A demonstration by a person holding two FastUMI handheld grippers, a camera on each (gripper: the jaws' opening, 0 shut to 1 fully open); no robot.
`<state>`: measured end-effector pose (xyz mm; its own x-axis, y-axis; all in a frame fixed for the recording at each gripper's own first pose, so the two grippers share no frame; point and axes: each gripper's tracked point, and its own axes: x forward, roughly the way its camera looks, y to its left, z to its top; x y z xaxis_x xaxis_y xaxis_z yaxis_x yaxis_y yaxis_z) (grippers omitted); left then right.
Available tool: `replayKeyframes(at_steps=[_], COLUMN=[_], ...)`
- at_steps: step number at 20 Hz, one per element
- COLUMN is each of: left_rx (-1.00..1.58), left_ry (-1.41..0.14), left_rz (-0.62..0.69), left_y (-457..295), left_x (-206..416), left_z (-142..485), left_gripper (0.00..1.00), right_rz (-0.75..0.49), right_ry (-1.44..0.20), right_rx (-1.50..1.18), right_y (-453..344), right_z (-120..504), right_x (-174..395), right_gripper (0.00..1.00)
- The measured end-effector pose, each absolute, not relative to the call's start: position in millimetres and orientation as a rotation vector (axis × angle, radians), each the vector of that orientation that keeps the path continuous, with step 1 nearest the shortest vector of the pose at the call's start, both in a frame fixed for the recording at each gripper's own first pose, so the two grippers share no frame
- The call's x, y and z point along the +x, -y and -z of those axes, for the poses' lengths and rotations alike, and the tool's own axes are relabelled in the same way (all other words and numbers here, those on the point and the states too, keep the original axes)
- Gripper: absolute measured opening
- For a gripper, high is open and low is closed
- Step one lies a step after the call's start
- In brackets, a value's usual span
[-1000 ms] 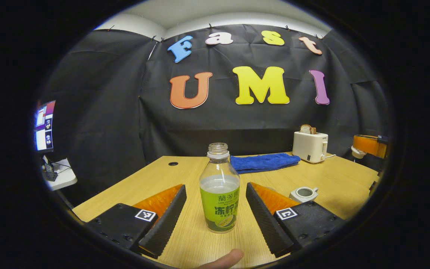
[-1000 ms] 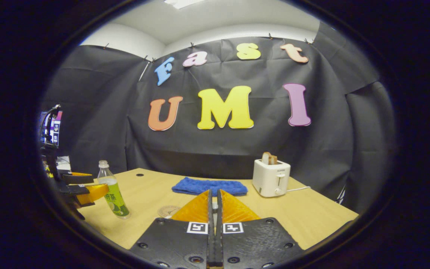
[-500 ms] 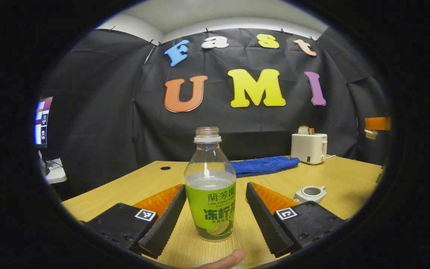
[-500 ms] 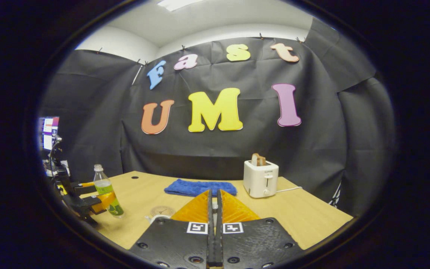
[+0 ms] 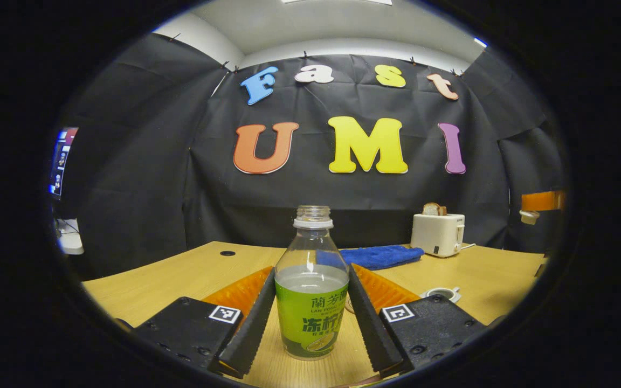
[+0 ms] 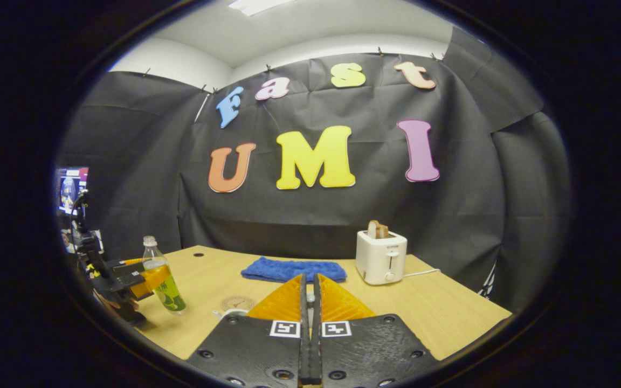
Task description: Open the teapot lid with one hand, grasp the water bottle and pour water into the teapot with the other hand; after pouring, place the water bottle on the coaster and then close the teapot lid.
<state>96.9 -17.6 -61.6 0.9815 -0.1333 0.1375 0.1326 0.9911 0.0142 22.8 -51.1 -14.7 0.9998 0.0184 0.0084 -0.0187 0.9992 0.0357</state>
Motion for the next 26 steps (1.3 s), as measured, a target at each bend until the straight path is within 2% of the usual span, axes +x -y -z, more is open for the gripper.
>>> replayKeyframes(at_steps=[7, 12, 15, 21, 26], left_rx=[0.034, 0.088, 0.229, 0.529, 0.830], left_ry=[0.094, 0.027, -0.019, -0.125, -0.152], left_rz=[0.119, 0.085, 0.032, 0.024, 0.030], left_y=[15.7, 11.3, 6.8, 18.4, 32.2], left_x=[98.9, 90.7, 85.4, 87.0, 88.7], left_z=[70.7, 71.1, 67.9, 75.7, 84.6], left_gripper=[0.80, 0.73, 0.72, 0.71, 0.71], right_rz=[-0.024, -0.016, -0.005, 0.027, 0.031], right_ry=[-0.002, 0.004, 0.001, -0.014, -0.028], right_rx=[0.039, 0.044, 0.050, 0.064, 0.076], right_y=[51.2, 58.0, 65.3, 81.4, 87.0], right_z=[17.7, 13.0, 14.7, 17.4, 19.2], right_x=[24.8, 23.9, 24.0, 26.5, 28.4], right_gripper=[0.00, 0.00, 0.00, 0.00, 0.00])
